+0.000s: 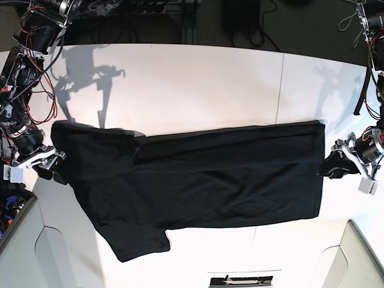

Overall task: Layout the t-shirt on the table in an organized manner, then fold the t-shirt properly
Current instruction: 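Grasp the shirt corners with both grippers and fold them toward the hem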

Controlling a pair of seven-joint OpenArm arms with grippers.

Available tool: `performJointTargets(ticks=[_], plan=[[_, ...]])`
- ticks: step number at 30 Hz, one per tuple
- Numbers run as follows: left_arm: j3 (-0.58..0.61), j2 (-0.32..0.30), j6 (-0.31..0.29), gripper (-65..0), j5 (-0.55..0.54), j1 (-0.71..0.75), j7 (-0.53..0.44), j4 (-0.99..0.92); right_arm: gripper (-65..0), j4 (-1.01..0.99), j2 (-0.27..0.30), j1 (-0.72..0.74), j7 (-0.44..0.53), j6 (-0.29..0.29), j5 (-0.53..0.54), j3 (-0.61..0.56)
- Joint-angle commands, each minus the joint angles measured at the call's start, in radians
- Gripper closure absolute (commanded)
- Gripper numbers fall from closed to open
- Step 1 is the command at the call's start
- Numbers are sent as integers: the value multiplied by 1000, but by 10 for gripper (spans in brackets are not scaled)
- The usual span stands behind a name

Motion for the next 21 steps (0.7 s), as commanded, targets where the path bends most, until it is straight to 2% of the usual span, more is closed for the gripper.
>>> performJointTargets(ticks=[1, 3, 4, 9, 13, 16, 21], plan=[[-7, -9, -9, -215, -19, -20, -19, 15, -244, 19, 8, 26, 34, 7, 2, 1], [-7, 19, -9, -62, 7, -21, -22, 14, -27, 14, 0, 26, 40, 7, -47, 0], [-6, 38, -9, 0, 29, -21, -27, 14, 0, 8, -2, 26, 48, 7, -72, -1], [21, 127, -9, 0, 210, -21, -101, 4, 0, -77, -1, 26, 126, 7, -201, -33], [100, 149, -9, 0, 318, -21, -131, -38, 0, -190, -1, 26, 156, 7, -256, -95], [150, 148, -9, 0, 356, -21, -141, -85, 0, -265, -1, 26, 174, 6, -279, -143], [158, 140, -9, 0, 349, -10, -133, -95, 0, -278, 4, 4, 166, 4, -275, -158]])
